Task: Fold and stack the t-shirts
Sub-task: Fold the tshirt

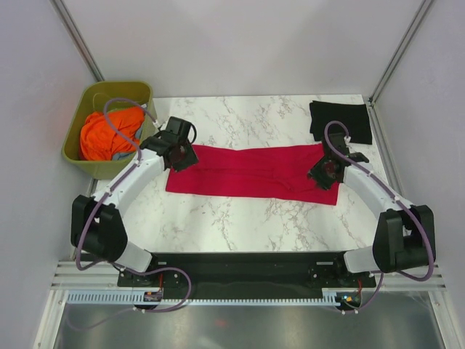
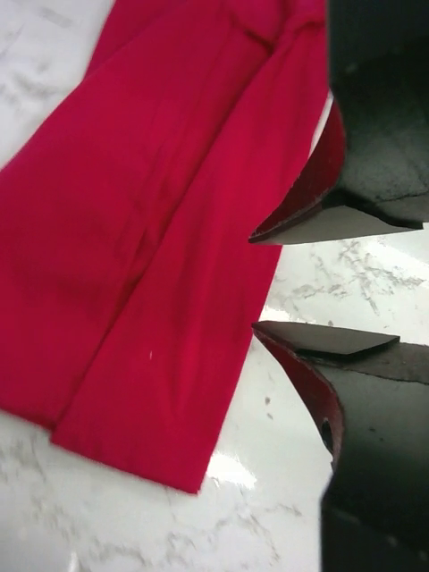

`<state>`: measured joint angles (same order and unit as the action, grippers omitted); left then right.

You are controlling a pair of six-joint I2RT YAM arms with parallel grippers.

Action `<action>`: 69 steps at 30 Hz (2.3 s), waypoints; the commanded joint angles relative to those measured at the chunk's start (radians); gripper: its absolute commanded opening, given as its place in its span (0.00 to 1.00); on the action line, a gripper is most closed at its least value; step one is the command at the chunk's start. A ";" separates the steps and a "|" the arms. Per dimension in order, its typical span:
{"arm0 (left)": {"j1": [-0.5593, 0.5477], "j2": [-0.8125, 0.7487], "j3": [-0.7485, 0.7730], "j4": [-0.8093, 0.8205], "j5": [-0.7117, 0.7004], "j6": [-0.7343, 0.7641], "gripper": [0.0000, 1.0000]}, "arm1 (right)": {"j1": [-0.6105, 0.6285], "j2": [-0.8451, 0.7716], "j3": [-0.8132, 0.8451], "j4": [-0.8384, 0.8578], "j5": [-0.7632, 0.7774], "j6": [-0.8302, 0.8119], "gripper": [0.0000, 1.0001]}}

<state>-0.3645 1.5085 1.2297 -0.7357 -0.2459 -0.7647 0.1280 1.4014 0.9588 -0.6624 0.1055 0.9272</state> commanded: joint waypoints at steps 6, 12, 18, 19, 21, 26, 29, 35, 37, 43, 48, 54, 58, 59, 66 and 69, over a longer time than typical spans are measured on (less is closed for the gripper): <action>-0.014 -0.157 -0.167 0.246 0.309 0.208 0.57 | 0.148 -0.015 -0.104 0.106 -0.078 0.364 0.48; -0.014 -0.146 -0.191 0.256 0.316 0.222 0.57 | 0.200 0.036 -0.120 0.170 -0.064 0.455 0.48; -0.016 -0.166 -0.193 0.265 0.309 0.234 0.56 | 0.213 0.056 -0.135 0.181 -0.026 0.521 0.48; -0.014 -0.168 -0.191 0.265 0.309 0.234 0.56 | 0.213 0.057 -0.137 0.187 -0.021 0.525 0.48; -0.014 -0.177 -0.193 0.266 0.303 0.238 0.55 | 0.213 0.061 -0.137 0.191 -0.004 0.539 0.48; -0.017 -0.179 -0.193 0.269 0.303 0.240 0.54 | 0.213 0.091 -0.121 0.214 0.014 0.547 0.47; -0.016 -0.180 -0.193 0.269 0.303 0.240 0.53 | 0.213 0.114 -0.106 0.237 0.020 0.536 0.39; -0.017 -0.185 -0.191 0.269 0.300 0.245 0.52 | 0.213 0.131 -0.052 0.242 0.077 0.451 0.00; -0.019 -0.183 -0.191 0.269 0.298 0.245 0.52 | 0.213 0.143 -0.031 0.242 0.105 0.406 0.00; -0.019 -0.168 -0.190 0.271 0.307 0.242 0.52 | 0.219 0.298 0.127 0.251 0.099 0.095 0.00; -0.024 -0.160 -0.190 0.272 0.310 0.240 0.51 | 0.242 0.421 0.256 0.251 0.123 -0.192 0.00; -0.033 -0.151 -0.182 0.271 0.301 0.242 0.51 | 0.288 0.449 0.313 0.248 0.238 -0.360 0.02; -0.044 -0.133 -0.174 0.271 0.292 0.231 0.52 | 0.298 0.452 0.337 0.245 0.309 -0.422 0.04; -0.047 -0.128 -0.171 0.272 0.293 0.231 0.52 | 0.298 0.450 0.353 0.241 0.325 -0.445 0.06; -0.059 -0.102 -0.171 0.275 0.303 0.208 0.52 | 0.298 0.416 0.445 0.153 0.392 -0.488 0.28; -0.059 -0.091 -0.171 0.280 0.322 0.196 0.53 | 0.291 0.390 0.462 0.075 0.395 -0.394 0.47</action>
<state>-0.4187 1.4055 1.0378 -0.4908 0.0555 -0.5602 0.4252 1.8446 1.3773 -0.4934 0.4526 0.4847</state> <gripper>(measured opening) 0.524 0.435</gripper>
